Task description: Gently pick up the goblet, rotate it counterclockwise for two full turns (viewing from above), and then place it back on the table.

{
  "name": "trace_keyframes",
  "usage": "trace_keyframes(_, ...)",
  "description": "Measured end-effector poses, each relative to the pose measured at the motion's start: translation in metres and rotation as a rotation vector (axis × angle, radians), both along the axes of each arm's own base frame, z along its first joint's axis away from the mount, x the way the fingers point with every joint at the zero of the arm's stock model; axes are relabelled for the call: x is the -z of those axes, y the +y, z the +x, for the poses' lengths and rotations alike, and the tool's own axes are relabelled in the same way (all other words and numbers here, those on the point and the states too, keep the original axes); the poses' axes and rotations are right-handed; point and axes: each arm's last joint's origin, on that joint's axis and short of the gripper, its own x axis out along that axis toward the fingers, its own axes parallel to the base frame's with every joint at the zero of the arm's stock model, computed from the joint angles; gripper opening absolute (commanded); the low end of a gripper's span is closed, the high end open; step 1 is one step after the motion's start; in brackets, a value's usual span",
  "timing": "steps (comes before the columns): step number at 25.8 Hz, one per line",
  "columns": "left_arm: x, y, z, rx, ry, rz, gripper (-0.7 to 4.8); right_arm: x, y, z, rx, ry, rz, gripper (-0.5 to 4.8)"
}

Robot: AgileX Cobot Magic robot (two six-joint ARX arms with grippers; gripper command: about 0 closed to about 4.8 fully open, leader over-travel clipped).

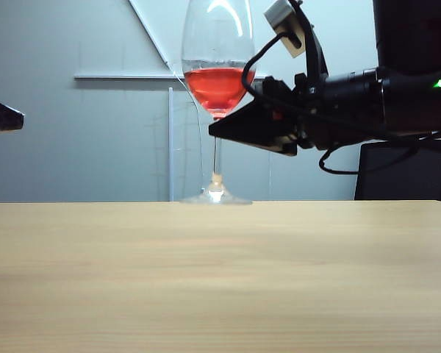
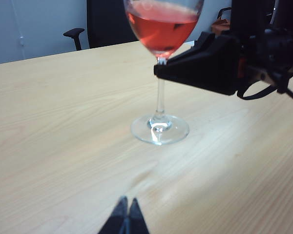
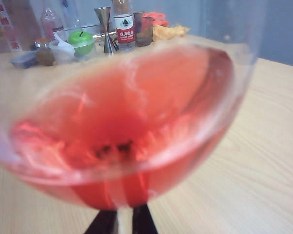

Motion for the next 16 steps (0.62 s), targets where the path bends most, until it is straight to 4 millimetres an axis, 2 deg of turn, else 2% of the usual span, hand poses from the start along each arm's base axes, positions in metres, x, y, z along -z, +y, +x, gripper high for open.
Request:
trace_keyframes(11, 0.000, 0.000, 0.000, 0.000, 0.000, 0.000, -0.05, 0.028, 0.007, 0.003, -0.031, 0.054, -0.044, -0.05)
trace_keyframes(16, 0.000, 0.000, 0.000, 0.000, 0.000, 0.000, -0.05, 0.029, 0.007, 0.003, -0.033, 0.044, -0.039, -0.05)
